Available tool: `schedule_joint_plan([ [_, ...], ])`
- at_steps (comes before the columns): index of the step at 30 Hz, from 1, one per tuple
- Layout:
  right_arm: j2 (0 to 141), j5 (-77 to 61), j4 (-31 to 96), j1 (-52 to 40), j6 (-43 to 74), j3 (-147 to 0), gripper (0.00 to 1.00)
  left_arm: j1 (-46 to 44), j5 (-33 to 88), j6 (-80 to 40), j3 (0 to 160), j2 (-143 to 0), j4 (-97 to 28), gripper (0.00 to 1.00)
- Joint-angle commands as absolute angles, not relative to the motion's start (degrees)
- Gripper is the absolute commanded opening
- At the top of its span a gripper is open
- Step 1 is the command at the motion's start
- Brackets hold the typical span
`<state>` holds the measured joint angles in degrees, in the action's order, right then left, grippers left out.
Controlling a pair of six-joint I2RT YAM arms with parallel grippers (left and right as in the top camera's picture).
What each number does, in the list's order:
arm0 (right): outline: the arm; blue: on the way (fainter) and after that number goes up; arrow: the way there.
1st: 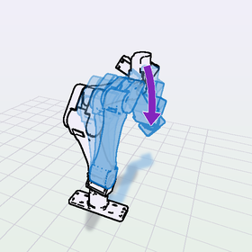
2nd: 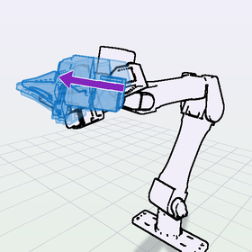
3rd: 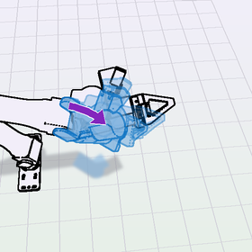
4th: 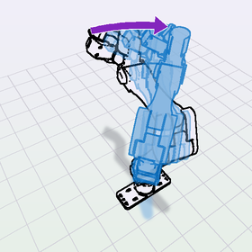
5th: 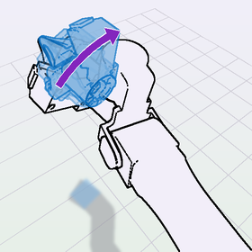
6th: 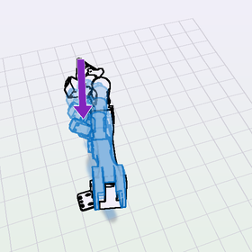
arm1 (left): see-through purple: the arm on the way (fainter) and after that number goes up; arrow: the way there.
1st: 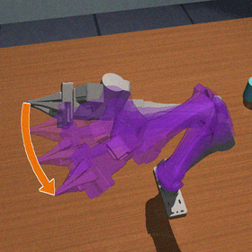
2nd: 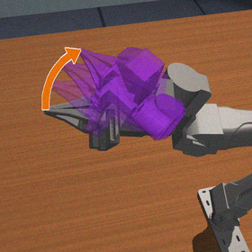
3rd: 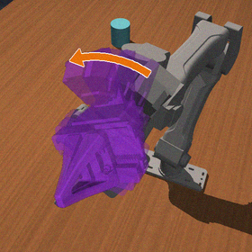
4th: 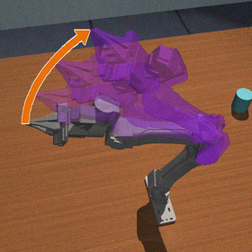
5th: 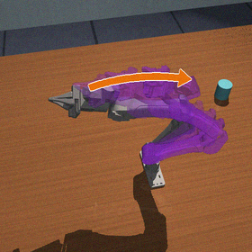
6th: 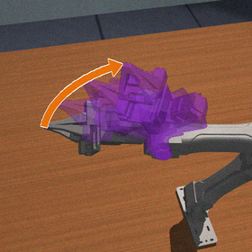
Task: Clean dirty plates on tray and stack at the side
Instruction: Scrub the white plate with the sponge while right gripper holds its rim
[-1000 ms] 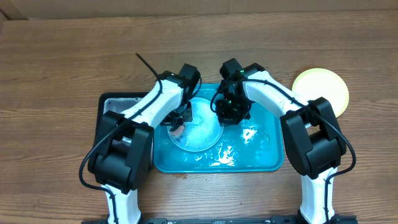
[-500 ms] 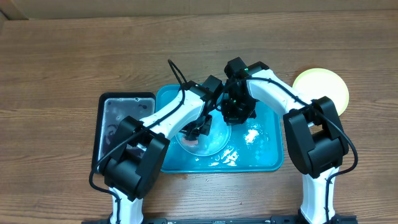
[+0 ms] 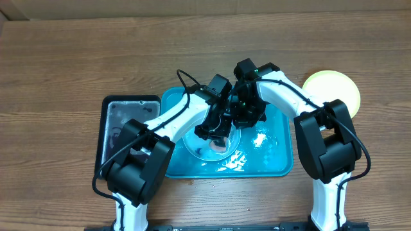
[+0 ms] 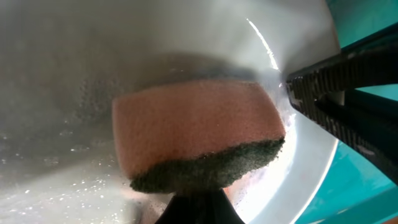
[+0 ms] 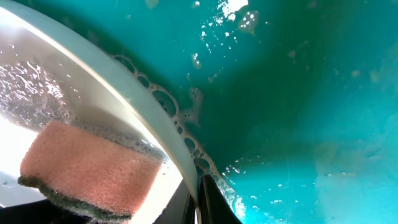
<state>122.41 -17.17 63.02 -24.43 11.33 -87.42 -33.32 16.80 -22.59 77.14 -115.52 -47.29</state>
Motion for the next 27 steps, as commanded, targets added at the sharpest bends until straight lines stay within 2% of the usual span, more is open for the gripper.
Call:
schedule_joint_plan([
  [1, 121.5, -18.3, 62.5, -25.8, 12.4, -86.6, 0.04, -34.2, 17.4, -27.8, 76.7, -118.0, -46.0, 0.04],
  [8, 121.5, -18.3, 62.7, -25.8, 12.5, -86.6, 0.04, -27.4, 2.0, -34.4, 76.7, -118.0, -54.3, 0.04],
  [13, 121.5, -18.3, 62.6, -25.8, 12.5, -86.6, 0.04, -23.9, -6.8, -34.8, 76.7, -118.0, -56.7, 0.04],
  [21, 121.5, -18.3, 62.5, -25.8, 12.5, -86.6, 0.04, -22.4, -13.1, -35.6, 77.2, -118.0, -57.8, 0.04],
  [27, 121.5, -18.3, 62.4, -25.8, 12.5, -86.6, 0.04, -23.8, -15.8, -35.6, 84.6, -117.9, -63.0, 0.04],
])
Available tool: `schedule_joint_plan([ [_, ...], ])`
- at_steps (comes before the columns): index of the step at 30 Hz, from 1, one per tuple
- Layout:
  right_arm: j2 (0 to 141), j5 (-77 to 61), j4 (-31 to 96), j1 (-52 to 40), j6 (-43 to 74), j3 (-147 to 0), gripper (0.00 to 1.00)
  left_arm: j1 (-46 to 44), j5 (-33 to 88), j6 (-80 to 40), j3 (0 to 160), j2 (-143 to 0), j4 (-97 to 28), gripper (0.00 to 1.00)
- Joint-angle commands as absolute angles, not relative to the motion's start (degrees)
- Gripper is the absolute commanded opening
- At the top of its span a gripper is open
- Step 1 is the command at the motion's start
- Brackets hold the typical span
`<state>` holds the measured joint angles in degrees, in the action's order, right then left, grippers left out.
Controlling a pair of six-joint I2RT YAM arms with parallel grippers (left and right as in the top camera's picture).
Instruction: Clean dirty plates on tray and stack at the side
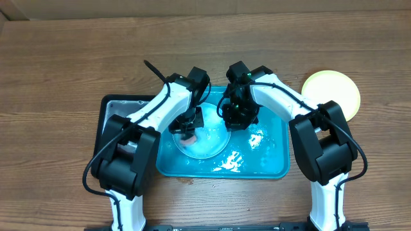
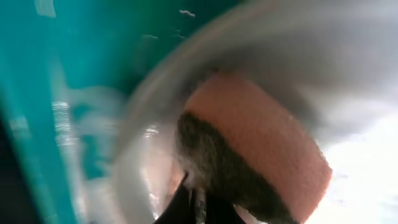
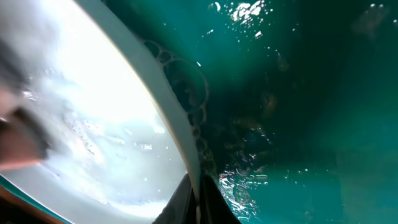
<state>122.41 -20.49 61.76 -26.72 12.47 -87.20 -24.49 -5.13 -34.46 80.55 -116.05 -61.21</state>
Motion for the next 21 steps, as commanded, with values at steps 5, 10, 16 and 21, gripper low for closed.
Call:
schedule_joint_plan([
  [5, 121.5, -18.1, 62.0, -25.8, 12.2, -86.6, 0.04, -25.3, -14.8, -34.7, 94.8, -117.9, -70.3, 0.04],
  [10, 121.5, -18.0, 61.2, -25.8, 12.0, -86.6, 0.04, -26.0, -11.6, -34.7, 103.1, -117.8, -78.8, 0.04],
  [16, 120.9, -14.0, 61.4, -25.8, 12.0, -88.1, 0.04, -24.1, -13.6, -34.7, 106.7, -114.5, -86.3, 0.04],
  [21, 115.8, -9.0, 61.4, -25.8, 11.8, -89.2, 0.04, -21.0, -13.5, -31.6, 106.7, -114.0, -89.2, 0.04],
])
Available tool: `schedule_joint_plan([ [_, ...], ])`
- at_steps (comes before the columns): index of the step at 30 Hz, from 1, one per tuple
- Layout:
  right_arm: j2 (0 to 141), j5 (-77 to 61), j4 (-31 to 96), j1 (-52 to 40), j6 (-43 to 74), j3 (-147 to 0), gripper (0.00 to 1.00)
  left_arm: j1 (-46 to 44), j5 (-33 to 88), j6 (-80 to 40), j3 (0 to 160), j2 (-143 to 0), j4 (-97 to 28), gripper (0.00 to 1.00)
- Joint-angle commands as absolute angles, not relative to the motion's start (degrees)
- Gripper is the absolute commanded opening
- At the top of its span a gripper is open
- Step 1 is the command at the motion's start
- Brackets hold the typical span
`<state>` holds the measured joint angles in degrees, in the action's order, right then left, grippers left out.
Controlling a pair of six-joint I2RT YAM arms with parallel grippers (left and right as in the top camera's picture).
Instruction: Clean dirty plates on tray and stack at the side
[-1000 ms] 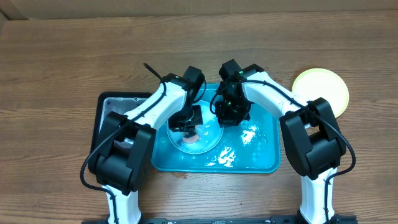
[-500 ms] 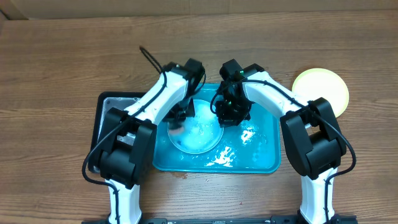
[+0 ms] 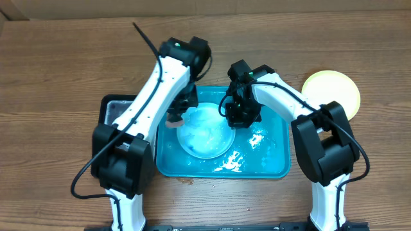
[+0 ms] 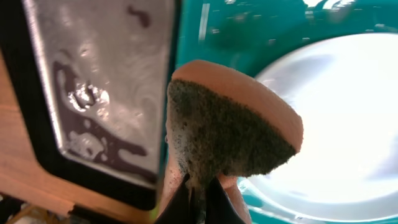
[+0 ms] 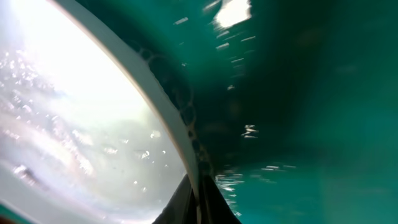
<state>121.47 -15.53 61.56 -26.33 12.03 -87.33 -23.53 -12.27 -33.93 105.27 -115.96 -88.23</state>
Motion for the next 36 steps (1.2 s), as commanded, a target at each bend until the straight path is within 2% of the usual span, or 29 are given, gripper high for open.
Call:
schedule_joint_plan([
  [1, 114.4, -8.4, 61.3, -25.8, 11.8, -89.3, 0.04, -20.6, -13.5, -31.2, 106.7, -114.0, -89.3, 0.04],
  [6, 106.3, -2.8, 61.7, -25.8, 11.8, -89.3, 0.04, -19.5, -14.3, -30.9, 106.6, -113.9, -89.0, 0.05],
  [10, 101.6, -0.9, 64.2, -25.8, 10.7, -89.3, 0.04, -19.4, -19.4, -31.9, 105.2, -112.3, -87.7, 0.04],
  [19, 100.2, -0.7, 68.3, -25.8, 11.1, -89.3, 0.04, -18.2, -19.9, -31.9, 90.7, -97.3, -76.8, 0.04],
  [23, 100.2, 0.9, 68.4, -25.8, 17.9, -89.3, 0.04, -16.5, -19.2, -32.4, 81.5, -91.9, -74.4, 0.05],
  [27, 100.4, 3.0, 68.5, -25.7, 22.4, -89.2, 0.04, -15.7, -13.3, -28.4, 74.2, -89.7, -69.3, 0.04],
  [36, 104.7, 0.3, 65.2, -25.7, 36.9, -82.8, 0.04, -17.1, -1.8, -27.0, 71.5, -89.7, -62.5, 0.04],
])
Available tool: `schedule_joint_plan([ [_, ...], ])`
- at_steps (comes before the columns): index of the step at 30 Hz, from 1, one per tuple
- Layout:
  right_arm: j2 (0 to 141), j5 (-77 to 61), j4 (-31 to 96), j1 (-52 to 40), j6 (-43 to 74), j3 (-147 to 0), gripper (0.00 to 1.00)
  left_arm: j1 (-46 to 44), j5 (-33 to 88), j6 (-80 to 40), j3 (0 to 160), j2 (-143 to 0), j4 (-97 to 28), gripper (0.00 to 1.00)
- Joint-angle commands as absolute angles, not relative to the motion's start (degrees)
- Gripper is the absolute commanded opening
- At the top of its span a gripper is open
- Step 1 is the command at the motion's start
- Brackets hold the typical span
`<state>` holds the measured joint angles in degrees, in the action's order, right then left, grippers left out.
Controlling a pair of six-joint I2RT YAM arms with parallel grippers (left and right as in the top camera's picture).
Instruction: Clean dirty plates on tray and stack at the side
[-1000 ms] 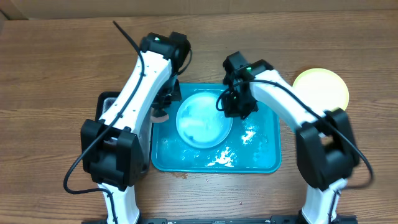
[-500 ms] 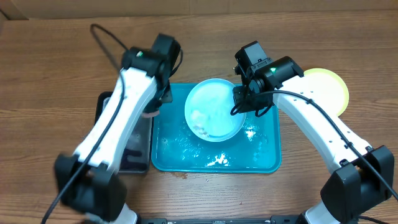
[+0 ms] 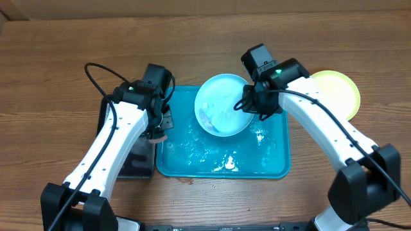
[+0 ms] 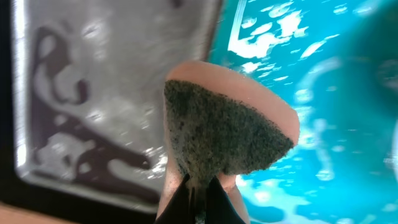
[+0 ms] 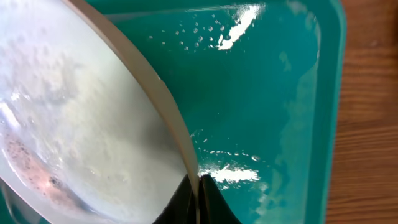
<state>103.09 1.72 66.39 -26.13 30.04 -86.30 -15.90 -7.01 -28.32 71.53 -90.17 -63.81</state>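
Note:
A soapy white plate is held tilted above the far part of the teal tray; my right gripper is shut on its right rim. In the right wrist view the plate fills the left side with the rim clamped at the gripper, the wet tray below. My left gripper is shut on a pink sponge with a dark green scrub face, over the tray's left edge next to the black-rimmed pan. A yellow-green plate lies at the right.
The black-rimmed metal pan holds soapy water left of the tray. Foam and puddles cover the tray floor. Bare wooden table surrounds everything; the yellow-green plate sits just right of the tray's far corner.
My right gripper has raised the white plate off the tray floor and tilted it, further back and right. My left gripper with the sponge has moved left and nearer, to the tray's left edge.
At first the sponge in my left gripper was on the plate while my right gripper held its rim in the tray. The sponge then stood at the plate's left side, then off the plate near the pan. Now the plate is held up above the tray.

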Motion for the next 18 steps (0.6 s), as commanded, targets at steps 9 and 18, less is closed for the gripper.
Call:
schedule_joint_plan([
  [9, 104.9, -13.3, 47.7, -25.7, 43.1, -64.4, 0.04, -26.4, -1.2, -27.4, 71.5, -90.3, -55.6, 0.04],
  [18, 104.9, -14.3, 45.1, -25.7, 41.6, -62.3, 0.04, -31.5, -1.4, -27.0, 71.4, -98.7, -51.9, 0.04],
])
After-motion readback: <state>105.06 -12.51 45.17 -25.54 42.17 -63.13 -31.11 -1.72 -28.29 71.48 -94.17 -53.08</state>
